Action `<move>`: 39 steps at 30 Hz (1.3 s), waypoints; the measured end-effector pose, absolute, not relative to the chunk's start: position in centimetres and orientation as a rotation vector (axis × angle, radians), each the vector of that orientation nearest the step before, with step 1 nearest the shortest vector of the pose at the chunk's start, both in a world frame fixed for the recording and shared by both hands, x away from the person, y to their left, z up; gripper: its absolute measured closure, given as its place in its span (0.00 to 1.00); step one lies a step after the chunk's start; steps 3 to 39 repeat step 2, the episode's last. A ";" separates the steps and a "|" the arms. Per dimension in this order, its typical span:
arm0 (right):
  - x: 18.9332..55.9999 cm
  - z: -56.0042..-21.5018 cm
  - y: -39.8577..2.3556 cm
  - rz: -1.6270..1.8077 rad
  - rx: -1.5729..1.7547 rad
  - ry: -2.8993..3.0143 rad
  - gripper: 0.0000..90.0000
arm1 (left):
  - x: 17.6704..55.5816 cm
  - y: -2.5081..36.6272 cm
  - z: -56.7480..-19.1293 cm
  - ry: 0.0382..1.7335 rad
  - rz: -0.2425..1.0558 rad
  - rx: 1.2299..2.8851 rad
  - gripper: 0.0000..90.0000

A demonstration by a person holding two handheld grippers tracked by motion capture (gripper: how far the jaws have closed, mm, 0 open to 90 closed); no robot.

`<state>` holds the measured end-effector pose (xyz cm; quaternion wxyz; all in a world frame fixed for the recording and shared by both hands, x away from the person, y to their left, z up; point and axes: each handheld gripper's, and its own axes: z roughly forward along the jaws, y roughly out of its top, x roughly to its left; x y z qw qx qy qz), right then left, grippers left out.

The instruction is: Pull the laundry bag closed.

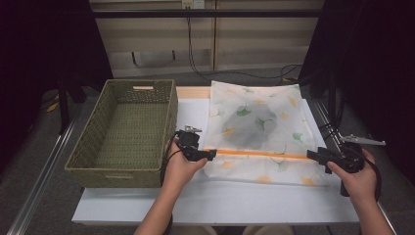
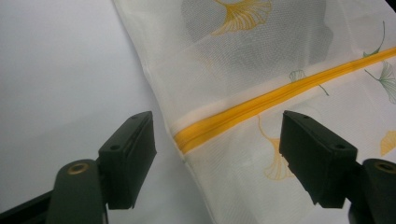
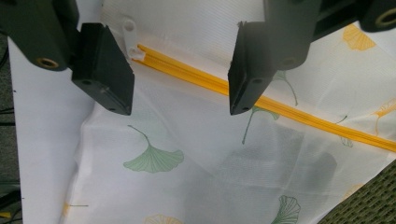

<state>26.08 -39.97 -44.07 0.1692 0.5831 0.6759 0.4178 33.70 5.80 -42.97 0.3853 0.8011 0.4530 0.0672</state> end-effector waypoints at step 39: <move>26.2 -44.2 -39.9 1.182 1.645 1.924 0.42 | 33.7 5.8 -43.0 1.150 0.175 2.041 0.28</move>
